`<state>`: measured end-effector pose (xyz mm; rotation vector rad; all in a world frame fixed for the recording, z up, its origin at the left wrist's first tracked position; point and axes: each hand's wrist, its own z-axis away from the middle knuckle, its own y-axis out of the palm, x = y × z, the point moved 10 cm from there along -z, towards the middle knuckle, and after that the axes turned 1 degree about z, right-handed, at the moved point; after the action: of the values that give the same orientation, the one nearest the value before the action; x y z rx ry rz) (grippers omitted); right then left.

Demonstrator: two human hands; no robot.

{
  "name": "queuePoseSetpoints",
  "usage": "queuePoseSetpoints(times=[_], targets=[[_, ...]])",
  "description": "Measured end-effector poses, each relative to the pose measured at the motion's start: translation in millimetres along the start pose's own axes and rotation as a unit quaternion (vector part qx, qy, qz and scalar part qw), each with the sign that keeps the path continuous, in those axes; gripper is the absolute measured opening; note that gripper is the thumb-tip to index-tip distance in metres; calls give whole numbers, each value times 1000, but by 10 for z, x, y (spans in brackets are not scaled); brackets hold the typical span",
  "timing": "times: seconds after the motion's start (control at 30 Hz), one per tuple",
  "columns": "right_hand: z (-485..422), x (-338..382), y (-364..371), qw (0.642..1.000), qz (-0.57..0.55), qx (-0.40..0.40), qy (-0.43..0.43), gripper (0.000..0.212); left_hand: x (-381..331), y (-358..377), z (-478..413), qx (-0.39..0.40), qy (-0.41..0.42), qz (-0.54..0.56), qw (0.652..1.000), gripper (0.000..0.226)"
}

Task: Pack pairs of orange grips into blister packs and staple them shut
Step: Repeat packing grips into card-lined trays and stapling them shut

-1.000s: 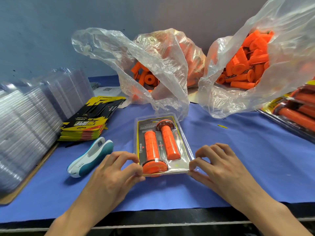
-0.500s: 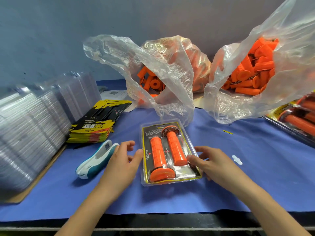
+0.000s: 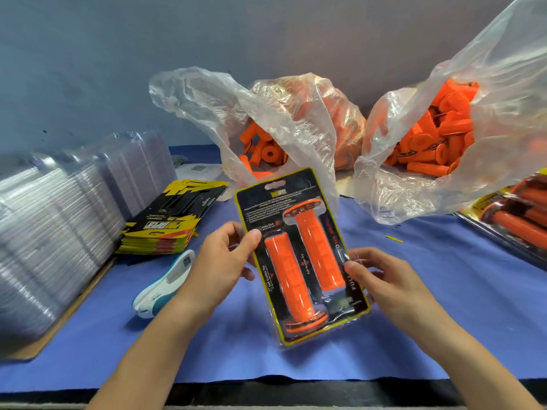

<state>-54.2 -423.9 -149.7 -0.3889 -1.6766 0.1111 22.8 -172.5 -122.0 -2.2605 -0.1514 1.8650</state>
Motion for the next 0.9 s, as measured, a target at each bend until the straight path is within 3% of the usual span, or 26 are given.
queuePoseSetpoints(times=[0.2, 0.4, 0.5, 0.6, 0.67, 0.8, 0.9], targets=[[88, -24, 65, 998, -61, 4, -13, 13, -186, 16, 178, -31, 44, -6, 999, 29], [106, -194, 171, 991, -119, 38, 40, 26, -103, 215, 219, -4, -34, 95, 995, 21], [90, -223, 179, 984, -170, 39, 46, 21, 3, 437, 269, 44, -87, 169, 981, 20], [72, -213, 65, 981, -193, 7, 36, 16, 85, 817, 443, 174, -135, 273, 936, 32], [83, -192, 4, 983, -183, -3, 22, 15, 142, 971, 543, 222, -142, 280, 923, 39], [155, -71, -180, 994, -82, -56, -34, 14, 141, 976, 499, 158, -90, 228, 956, 46], [247, 116, -370, 990, 9, -103, -98, 20, -49, 1077, 538, 154, -49, 230, 960, 53]])
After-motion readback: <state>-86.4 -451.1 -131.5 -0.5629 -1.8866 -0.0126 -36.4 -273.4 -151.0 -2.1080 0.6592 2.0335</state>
